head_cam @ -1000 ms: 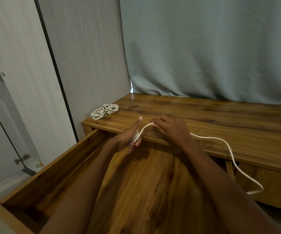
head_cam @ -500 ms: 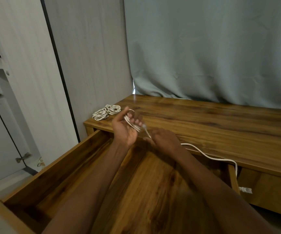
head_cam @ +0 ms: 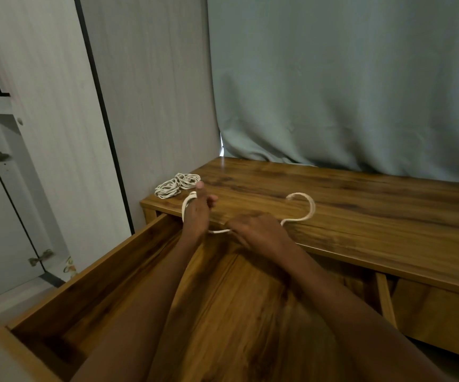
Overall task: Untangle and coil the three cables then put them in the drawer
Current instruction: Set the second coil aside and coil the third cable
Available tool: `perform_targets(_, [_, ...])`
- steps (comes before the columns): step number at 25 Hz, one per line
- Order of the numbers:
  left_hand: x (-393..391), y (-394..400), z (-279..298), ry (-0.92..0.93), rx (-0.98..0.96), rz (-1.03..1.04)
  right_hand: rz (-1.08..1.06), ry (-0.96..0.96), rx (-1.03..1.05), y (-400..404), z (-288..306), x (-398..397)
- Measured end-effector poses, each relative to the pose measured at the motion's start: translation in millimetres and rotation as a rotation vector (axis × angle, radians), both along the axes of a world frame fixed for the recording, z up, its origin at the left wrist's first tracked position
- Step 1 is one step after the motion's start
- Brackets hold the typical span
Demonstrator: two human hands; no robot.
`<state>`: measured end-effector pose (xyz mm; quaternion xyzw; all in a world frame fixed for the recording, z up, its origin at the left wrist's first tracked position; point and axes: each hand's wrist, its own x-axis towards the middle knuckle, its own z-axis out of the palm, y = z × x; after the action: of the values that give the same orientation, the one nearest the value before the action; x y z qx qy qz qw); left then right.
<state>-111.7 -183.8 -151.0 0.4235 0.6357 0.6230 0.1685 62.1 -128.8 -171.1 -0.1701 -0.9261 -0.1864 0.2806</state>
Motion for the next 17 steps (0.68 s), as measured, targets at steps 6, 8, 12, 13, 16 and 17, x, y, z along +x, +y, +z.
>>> perform_targets(6, [1, -11, 5, 0.229, -0.489, -0.599, -0.067, 0.201, 0.006, 20, 16, 36])
perform_targets(8, [13, -12, 8, 0.229, -0.529, -0.755, -0.050, 0.213, -0.042, 24, 14, 40])
perform_targets(12, [22, -19, 17, -0.014, -0.411, -1.088, -0.084, 0.302, -0.085, 28, 18, 47])
perform_targets(13, [24, -20, 20, -0.104, -0.364, -1.182, -0.097, 0.300, -0.100, 28, 19, 48])
perform_targets(16, [28, -25, 27, -0.463, -0.222, -1.375, -0.134, 0.317, -0.186, 30, 17, 49])
perform_targets(17, [29, -26, 29, -0.571, -0.149, -1.412, -0.151, 0.329, -0.220, 31, 16, 48])
